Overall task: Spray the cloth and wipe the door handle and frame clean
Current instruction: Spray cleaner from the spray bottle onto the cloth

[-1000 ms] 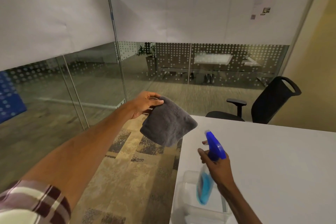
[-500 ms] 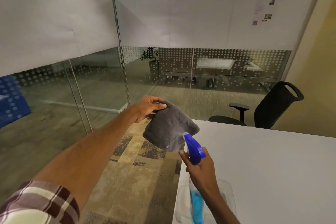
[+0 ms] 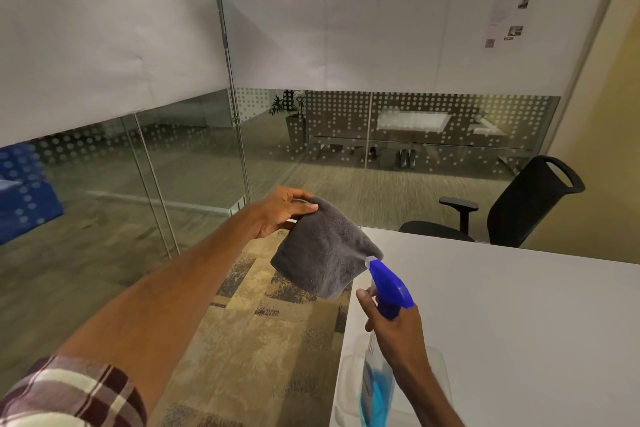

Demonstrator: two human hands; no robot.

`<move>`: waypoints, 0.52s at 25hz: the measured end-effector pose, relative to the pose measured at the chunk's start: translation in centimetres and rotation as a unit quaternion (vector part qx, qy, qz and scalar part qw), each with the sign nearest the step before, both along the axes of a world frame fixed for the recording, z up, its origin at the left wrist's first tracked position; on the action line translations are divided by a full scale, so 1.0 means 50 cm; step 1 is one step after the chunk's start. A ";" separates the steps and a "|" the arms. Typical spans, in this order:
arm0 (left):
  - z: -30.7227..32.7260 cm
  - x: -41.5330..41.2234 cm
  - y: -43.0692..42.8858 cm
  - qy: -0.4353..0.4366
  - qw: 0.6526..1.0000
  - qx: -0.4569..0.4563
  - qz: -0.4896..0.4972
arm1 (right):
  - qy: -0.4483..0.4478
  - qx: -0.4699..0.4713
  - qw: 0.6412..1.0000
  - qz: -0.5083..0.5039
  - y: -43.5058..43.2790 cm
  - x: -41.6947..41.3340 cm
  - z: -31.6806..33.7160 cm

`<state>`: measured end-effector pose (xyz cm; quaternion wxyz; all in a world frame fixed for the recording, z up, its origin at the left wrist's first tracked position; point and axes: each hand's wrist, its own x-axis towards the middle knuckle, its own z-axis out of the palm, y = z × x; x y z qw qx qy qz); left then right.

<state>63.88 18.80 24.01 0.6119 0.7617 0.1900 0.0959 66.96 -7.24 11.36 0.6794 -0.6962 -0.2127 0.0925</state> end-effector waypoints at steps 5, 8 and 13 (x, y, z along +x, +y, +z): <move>-0.004 0.000 0.005 0.006 1.000 -0.002 -0.005 | -0.024 0.003 0.999 -0.022 -0.012 0.011 -0.015; -0.002 -0.002 0.012 0.000 1.000 -0.009 -0.007 | -0.006 -0.006 1.000 -0.027 -0.024 0.021 -0.042; 0.005 -0.004 0.019 -0.012 1.000 -0.014 -0.017 | 0.024 -0.035 0.999 -0.016 -0.036 0.028 -0.092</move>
